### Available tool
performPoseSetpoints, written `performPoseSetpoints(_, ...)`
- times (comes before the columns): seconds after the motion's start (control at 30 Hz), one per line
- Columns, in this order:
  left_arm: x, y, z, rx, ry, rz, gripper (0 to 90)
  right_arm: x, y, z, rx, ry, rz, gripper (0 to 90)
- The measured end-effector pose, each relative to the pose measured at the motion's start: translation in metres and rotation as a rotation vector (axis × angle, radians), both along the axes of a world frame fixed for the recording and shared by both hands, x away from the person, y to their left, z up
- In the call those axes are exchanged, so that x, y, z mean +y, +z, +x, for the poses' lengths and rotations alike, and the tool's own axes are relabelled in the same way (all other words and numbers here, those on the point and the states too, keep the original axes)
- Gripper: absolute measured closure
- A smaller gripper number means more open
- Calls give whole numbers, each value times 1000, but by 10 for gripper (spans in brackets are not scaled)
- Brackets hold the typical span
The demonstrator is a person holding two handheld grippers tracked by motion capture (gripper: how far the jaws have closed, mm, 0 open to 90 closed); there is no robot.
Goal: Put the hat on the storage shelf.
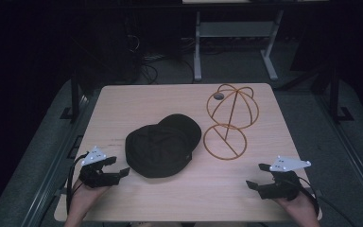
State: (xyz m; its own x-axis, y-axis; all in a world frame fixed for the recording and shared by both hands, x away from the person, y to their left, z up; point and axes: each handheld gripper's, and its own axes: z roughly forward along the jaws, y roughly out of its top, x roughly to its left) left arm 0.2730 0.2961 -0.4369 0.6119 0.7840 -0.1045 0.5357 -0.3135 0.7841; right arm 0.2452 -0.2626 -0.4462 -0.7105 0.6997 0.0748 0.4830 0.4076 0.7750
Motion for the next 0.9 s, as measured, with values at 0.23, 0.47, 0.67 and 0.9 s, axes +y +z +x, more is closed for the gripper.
performPoseSetpoints(0.23, 1, 0, 1, 0, -9, 12, 249, 4, 2, 0, -4, 10, -5, 182)
performPoseSetpoints(0.47, 4, -1, 1, -2, -5, 8, 249, 16, 9, 0, 1, 40, -1, 176)
performPoseSetpoints(0.67, 4, -1, 0, -1, 0, 4, 249, 34, 21, -1, -6, 97, -9, 165)
performPoseSetpoints(0.9, 5, -2, 1, 3, 4, 6, 249, 54, 32, 0, -8, 174, -17, 159)
